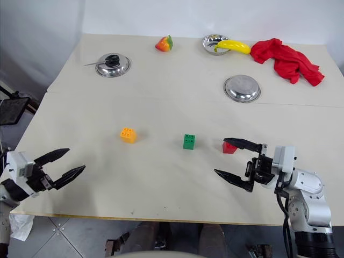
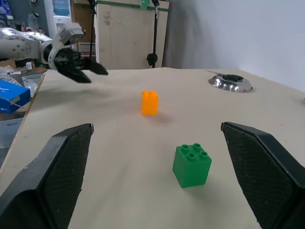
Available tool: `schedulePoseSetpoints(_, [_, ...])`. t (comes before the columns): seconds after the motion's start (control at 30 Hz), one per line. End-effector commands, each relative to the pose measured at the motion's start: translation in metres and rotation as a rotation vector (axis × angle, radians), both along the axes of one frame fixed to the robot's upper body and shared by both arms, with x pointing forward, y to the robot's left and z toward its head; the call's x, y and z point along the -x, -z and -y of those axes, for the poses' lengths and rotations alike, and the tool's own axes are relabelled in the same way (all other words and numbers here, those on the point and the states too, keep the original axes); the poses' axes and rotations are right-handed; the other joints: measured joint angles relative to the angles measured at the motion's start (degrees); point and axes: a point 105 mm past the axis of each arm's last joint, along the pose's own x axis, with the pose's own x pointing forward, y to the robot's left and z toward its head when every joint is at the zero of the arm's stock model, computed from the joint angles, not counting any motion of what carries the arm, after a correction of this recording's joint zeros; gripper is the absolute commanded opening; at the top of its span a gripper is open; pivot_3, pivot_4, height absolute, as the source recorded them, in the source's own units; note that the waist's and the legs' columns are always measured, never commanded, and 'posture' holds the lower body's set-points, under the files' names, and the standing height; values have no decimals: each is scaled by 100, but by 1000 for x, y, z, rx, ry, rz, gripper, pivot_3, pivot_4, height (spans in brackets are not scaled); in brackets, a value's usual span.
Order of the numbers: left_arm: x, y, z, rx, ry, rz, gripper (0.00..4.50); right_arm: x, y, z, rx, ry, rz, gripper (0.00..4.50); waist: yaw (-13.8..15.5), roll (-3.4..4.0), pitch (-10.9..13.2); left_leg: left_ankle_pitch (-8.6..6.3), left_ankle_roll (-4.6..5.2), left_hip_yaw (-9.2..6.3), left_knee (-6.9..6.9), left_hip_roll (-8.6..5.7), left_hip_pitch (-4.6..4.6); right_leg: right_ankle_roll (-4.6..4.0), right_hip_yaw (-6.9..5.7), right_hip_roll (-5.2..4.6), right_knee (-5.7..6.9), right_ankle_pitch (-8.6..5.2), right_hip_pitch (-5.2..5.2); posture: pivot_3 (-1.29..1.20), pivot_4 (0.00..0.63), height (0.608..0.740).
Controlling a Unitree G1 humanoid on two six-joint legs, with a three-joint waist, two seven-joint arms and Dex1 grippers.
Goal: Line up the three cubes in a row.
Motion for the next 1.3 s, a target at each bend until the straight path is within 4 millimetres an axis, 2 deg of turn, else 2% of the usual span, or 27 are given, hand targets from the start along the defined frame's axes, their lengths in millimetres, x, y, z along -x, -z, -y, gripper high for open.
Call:
schedulePoseSetpoints(0.03, [-19,-12,32,-35,153,38,4471,-1,-7,18,44,45,36,4500,34,0,0,0,0,2,0,-1,0,0,1,0,1,0,-1,0,150,740])
schedulePoseSetpoints(0.2, [-51,-6,57,-134,365,-23,4471,3,-5,29,82,75,20,4500,21,4,-3,0,-1,21,-2,-1,0,0,-4,13,3,0,-10,0,150,740])
schedulePoseSetpoints(0.3, [-68,-4,63,-153,442,-57,4471,6,-5,32,89,86,1,4500,-3,3,-3,0,-1,32,-2,-17,1,0,-7,22,2,0,-10,0,150,740])
schedulePoseSetpoints(0.43, [-93,-2,66,-207,459,-84,4471,13,-6,33,91,114,-3,4500,-32,0,-3,0,-1,40,-2,-15,1,0,-6,25,1,0,-14,0,150,740])
schedulePoseSetpoints(0.53, [-101,-2,74,-221,505,-96,4471,18,-6,33,90,132,-4,4500,-38,-3,-3,0,-1,41,-2,-16,1,1,-4,25,1,0,-14,0,150,740])
schedulePoseSetpoints(0.7, [-102,-1,84,-255,591,-113,4471,24,-5,32,90,159,-8,4500,-52,-7,-2,0,-1,41,-2,-15,-1,2,-6,25,-1,1,-15,0,150,740])
schedulePoseSetpoints(0.8, [-102,-2,87,-276,624,-114,3890,27,-5,32,88,176,-6,4500,-53,-10,-1,0,0,40,-2,-13,-2,2,-5,25,0,1,-16,0,150,740])
schedulePoseSetpoints(1.07, [-97,-6,86,-284,677,-125,1666,29,-3,33,101,200,-7,4500,-97,-11,-2,0,0,39,-1,-5,-1,2,-4,24,1,1,-16,0,150,740])
schedulePoseSetpoints(1.2, [-97,-19,107,-281,769,-86,1547,33,-2,43,125,230,-12,4500,-80,-14,-1,0,0,37,-1,-1,-3,2,-5,24,2,1,-16,0,150,740])
schedulePoseSetpoints(1.3, [-98,-33,142,-247,864,-35,1547,38,-2,56,147,266,-23,4500,21,-15,-1,-1,7,34,1,1,-5,4,-4,18,1,2,-15,0,150,740])
